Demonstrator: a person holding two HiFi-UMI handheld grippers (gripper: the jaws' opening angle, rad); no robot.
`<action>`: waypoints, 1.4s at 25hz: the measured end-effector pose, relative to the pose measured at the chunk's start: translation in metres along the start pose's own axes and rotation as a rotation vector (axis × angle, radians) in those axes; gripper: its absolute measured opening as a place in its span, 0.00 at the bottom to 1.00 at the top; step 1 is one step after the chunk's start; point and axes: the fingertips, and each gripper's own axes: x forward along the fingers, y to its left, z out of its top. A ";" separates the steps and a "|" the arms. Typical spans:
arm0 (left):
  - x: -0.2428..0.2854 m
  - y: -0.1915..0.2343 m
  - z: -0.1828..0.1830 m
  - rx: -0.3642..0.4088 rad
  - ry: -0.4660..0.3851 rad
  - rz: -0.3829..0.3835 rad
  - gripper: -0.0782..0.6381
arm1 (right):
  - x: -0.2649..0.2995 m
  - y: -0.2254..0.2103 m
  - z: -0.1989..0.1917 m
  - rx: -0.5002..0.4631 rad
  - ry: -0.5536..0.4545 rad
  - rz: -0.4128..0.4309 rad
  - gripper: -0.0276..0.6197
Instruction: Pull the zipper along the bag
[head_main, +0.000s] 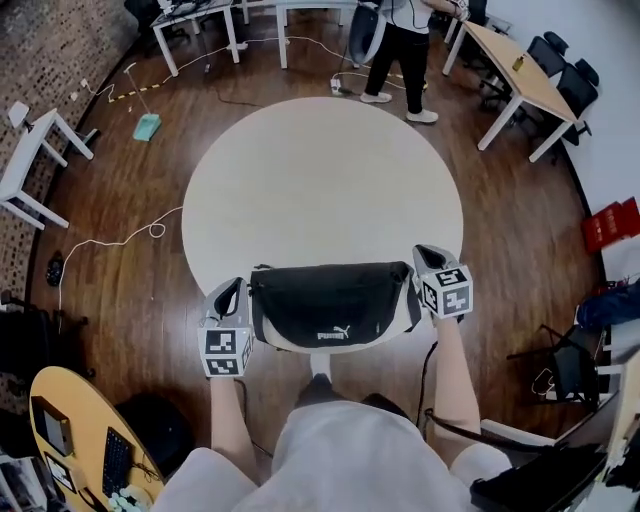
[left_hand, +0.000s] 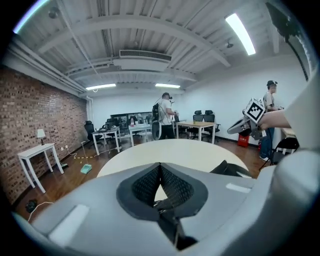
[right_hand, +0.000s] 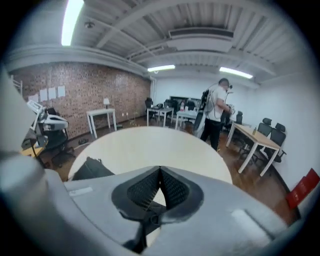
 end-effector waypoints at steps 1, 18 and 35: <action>-0.007 -0.017 0.012 -0.002 -0.034 -0.014 0.13 | -0.021 0.004 0.009 0.017 -0.069 -0.004 0.03; -0.249 -0.319 0.061 -0.031 -0.302 -0.007 0.13 | -0.386 0.109 -0.077 0.073 -0.584 0.046 0.03; -0.345 -0.331 0.048 0.026 -0.331 -0.014 0.13 | -0.457 0.201 -0.077 0.015 -0.614 0.081 0.03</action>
